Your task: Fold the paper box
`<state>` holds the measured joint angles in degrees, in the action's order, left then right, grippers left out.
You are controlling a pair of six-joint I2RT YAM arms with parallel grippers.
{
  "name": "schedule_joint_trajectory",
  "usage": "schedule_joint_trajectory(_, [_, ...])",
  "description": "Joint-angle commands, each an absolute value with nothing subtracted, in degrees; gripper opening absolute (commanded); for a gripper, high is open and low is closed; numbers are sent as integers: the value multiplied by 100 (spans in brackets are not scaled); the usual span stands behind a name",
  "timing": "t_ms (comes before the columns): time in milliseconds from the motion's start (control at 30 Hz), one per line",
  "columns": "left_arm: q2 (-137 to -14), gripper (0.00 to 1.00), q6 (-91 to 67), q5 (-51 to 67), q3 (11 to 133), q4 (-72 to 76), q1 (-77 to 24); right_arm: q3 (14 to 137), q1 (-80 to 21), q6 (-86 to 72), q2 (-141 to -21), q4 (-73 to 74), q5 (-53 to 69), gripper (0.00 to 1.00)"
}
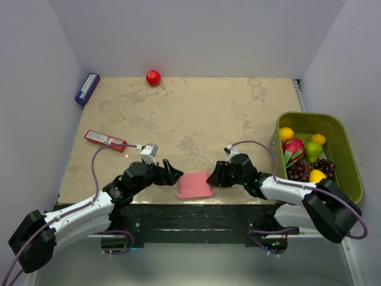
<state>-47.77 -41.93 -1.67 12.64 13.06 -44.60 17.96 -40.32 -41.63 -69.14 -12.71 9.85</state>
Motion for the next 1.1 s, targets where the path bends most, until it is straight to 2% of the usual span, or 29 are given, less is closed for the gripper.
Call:
schedule_joint_trajectory(0, [-4378,97,-4386,-114,1415,1038,-4395,1591,-3929,-4307,-7101,-1828,1547,45])
schedule_joint_trajectory(300, [-3964,100,-4491,-79,1521,650,-4377,1345,-3507,-4324,-7093,-1907,1775,23])
schedule_joint_trajectory(400, [-3981,100,-4614,-35,1450,747,-4386,1266,-3393,-4298,-7049,-1890,1845,14])
schedule_joint_trajectory(433, [-3999,100,-4640,-35,1424,843,-4377,1222,-3366,-4315,-7040,-1916,1863,7])
schedule_joint_trajectory(500, [-4122,100,-4702,149,1345,984,-4377,1160,-3287,-4350,-7057,-2012,1977,0])
schedule_joint_trajectory(900, [-5176,98,-5088,764,950,2442,-4377,1055,-3023,-4254,-7066,-2039,2057,0])
schedule_joint_trajectory(1067, [-5895,97,-5413,1072,678,3514,-4386,1046,-3006,-4245,-7032,-2048,2057,0])
